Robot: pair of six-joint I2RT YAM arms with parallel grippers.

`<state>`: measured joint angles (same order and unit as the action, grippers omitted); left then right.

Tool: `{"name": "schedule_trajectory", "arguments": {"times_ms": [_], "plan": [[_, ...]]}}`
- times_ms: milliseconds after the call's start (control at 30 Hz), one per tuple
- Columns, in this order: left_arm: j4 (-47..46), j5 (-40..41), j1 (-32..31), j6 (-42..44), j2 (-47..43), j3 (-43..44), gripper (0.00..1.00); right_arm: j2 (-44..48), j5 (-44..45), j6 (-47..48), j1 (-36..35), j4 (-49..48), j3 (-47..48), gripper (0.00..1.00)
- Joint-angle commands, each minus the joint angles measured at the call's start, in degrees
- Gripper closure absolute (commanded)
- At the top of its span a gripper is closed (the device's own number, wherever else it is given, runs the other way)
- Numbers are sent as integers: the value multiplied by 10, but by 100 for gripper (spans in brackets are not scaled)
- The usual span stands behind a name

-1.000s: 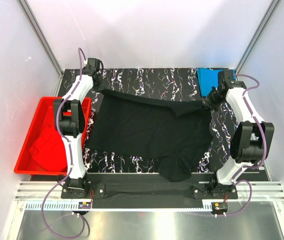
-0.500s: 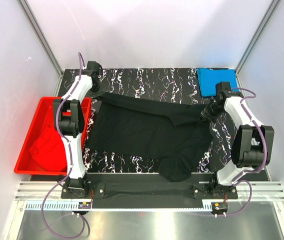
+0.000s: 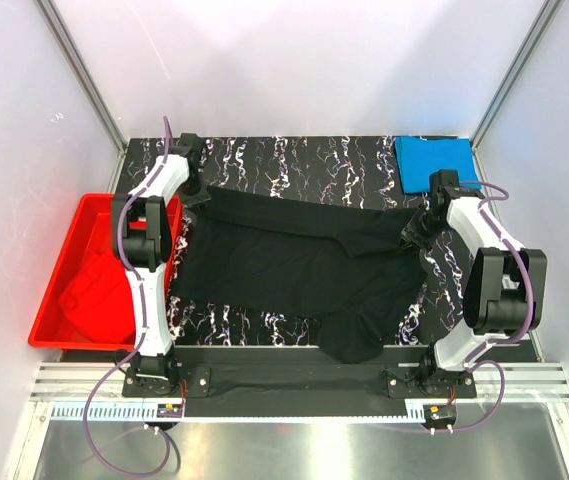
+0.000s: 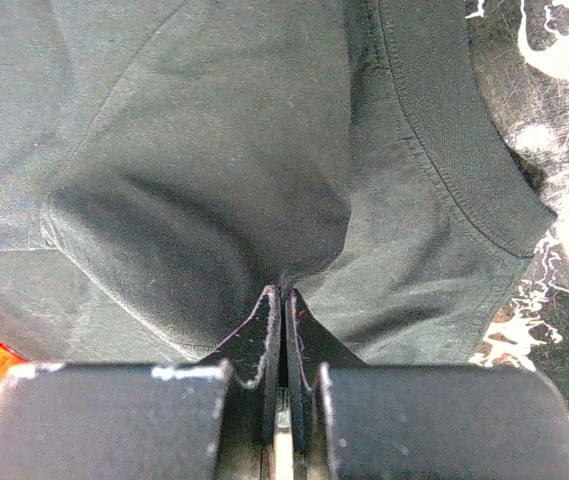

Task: Fold and stack the t-shirts
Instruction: Fold the tshirt

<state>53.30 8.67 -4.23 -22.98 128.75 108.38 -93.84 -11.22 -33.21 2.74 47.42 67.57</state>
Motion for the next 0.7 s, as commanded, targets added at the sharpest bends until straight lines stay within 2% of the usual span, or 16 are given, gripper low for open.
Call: {"name": "schedule_trajectory", "arguments": {"times_ms": [0,267,300,333,367,400,433,467,500,533,567,600,667], "plan": [[8,13,6,-6,10,21,100,-9,1,13,3,-14,-3,96],[9,20,6,-3,18,25,100,-30,8,24,3,-22,-4,91],[11,21,6,-2,19,26,97,-33,7,26,3,-23,-6,88],[12,18,6,-1,19,28,90,-35,6,31,3,-22,-8,79],[20,16,6,-2,18,28,71,-40,5,35,3,-17,-7,75],[25,13,6,-4,16,25,62,-40,13,40,3,-3,-7,70],[27,10,5,-7,10,18,54,-38,21,48,3,3,-7,58],[22,11,4,-9,-10,8,48,-29,30,52,4,7,-8,53],[16,11,1,-11,-23,-13,37,-22,40,58,4,7,-3,42],[9,9,0,-13,-35,-20,34,-18,44,61,4,6,3,42],[4,7,-1,-14,-44,-23,32,-14,50,61,4,5,11,34],[6,7,-3,-15,-56,-21,30,-20,60,61,5,3,32,30],[9,5,-7,-21,-62,-3,31,-43,69,64,10,3,66,28]]}}
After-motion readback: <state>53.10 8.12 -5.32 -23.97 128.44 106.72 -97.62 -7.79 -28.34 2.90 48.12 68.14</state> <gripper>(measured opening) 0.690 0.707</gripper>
